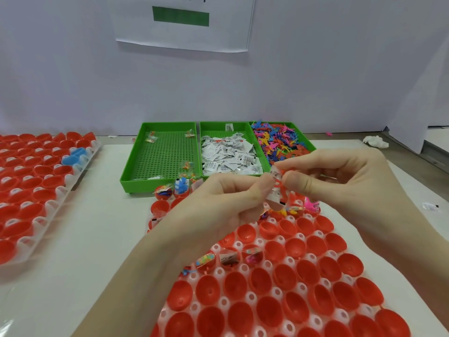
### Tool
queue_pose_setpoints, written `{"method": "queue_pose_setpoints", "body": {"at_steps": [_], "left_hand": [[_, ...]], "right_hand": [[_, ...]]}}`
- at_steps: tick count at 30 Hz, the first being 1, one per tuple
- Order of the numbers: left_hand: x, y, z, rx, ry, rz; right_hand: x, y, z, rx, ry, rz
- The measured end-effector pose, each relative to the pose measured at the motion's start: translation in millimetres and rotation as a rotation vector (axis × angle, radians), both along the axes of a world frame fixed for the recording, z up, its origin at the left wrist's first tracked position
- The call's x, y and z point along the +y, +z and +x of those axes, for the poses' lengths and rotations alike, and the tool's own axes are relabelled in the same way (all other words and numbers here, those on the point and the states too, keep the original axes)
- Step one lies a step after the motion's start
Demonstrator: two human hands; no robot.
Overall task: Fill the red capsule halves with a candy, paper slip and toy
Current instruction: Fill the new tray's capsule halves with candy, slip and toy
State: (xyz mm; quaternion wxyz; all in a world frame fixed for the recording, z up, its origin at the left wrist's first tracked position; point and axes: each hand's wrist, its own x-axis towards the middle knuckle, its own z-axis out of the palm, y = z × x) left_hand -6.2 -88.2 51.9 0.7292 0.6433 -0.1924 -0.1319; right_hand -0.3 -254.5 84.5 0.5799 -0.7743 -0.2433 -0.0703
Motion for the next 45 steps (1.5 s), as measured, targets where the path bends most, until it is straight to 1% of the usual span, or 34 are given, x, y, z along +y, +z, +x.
{"method": "queue_pose_setpoints", "body": {"at_steps": [5,8,10,12,15,16,18,21,24,28,31,33,37,39,40,42,43,45], "left_hand": [[-4,-8,2,-0.039,-0.034,0.1],[-7,-15,5,-0.028,0.035,0.118],[-10,-20,7,-0.043,0.101,0.179],[-12,-24,9,-0.101,0.151,0.31],[-8,-29,12,-0.263,0.246,0.675],[-6,-29,12,-0.3,0.27,0.761],[-2,-29,12,-0.332,0.297,0.836],[3,-24,14,-0.335,0.342,0.847],[16,-15,15,-0.314,0.43,0.758],[31,-7,16,-0.278,0.542,0.67],[41,-6,19,-0.244,0.602,0.638],[49,-7,20,-0.213,0.649,0.608],[71,-17,36,-0.176,0.802,0.592],[84,-29,54,-0.171,0.889,0.616],[91,-36,64,-0.166,0.925,0.634],[101,-48,85,-0.162,0.949,0.719],[104,-53,94,-0.166,0.919,0.787],[105,-60,110,-0.158,0.784,0.952]], "right_hand": [[-1,-8,2,0.016,-0.011,-0.122],[-5,-14,4,0.007,0.018,-0.18],[-11,-22,8,-0.003,0.014,-0.221],[-15,-34,11,0.016,-0.017,-0.279],[-16,-54,12,0.027,-0.072,-0.402],[-16,-60,12,0.031,-0.08,-0.449],[-15,-69,10,0.032,-0.079,-0.523],[-16,-74,11,-0.017,-0.086,-0.628],[-16,-76,12,-0.09,-0.026,-0.778],[-13,-75,11,-0.12,0.015,-0.826],[-9,-72,17,-0.1,0.063,-0.897],[-11,-69,21,-0.051,0.088,-0.935],[-21,-57,21,0.038,0.132,-0.961],[-27,-47,22,0.043,0.151,-0.921],[-28,-41,24,0.056,0.17,-0.867],[-32,-28,34,0.074,0.16,-0.686],[-34,-24,43,0.054,0.102,-0.593],[-41,-24,71,0.024,-0.09,-0.442]]}}
